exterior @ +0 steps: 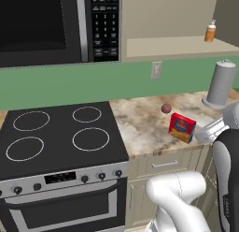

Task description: Pick the bar and boxed food from the counter and place them in the cabinets closest to them.

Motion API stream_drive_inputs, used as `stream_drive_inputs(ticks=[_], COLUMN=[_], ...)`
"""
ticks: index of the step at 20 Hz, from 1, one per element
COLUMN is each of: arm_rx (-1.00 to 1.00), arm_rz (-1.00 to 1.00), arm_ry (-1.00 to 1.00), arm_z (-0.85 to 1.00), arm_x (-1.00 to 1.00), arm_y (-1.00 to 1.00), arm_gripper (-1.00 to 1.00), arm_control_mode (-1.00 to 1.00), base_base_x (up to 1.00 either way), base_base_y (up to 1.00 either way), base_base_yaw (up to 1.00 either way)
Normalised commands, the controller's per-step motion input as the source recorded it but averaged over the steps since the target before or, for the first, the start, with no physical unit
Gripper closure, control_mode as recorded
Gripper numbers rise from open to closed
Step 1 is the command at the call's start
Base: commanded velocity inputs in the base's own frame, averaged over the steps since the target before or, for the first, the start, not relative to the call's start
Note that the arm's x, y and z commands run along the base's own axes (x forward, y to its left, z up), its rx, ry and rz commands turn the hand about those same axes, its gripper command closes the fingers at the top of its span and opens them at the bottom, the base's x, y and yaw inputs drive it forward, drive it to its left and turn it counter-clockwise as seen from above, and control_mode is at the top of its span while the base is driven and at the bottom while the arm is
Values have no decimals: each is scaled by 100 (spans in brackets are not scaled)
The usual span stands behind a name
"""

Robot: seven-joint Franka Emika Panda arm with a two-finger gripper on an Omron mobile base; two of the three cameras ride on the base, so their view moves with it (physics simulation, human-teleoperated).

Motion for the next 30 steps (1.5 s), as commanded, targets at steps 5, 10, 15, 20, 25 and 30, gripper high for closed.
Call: stream_drive_inputs(ticks=[5, 10, 15, 20, 25, 30], arm_rx=[0, 0, 0, 0, 0, 0], arm_rz=[0, 0, 0, 0, 0, 0], arm_ry=[0, 0, 0, 0, 0, 0], arm_z=[0, 0, 0, 0, 0, 0], arm_x=[0, 0, 0, 0, 0, 0], arm_y=[0, 0, 0, 0, 0, 0], arm_gripper=[-100, -100, -100, -100, -100, -100], arm_control_mode=[100, 100, 100, 100, 100, -100], base_base_x=[8, 31, 30, 16, 0, 0], base_base_y=[0, -2, -3, -1, 0, 0], base_base_yaw=[0, 0, 0, 0, 0, 0])
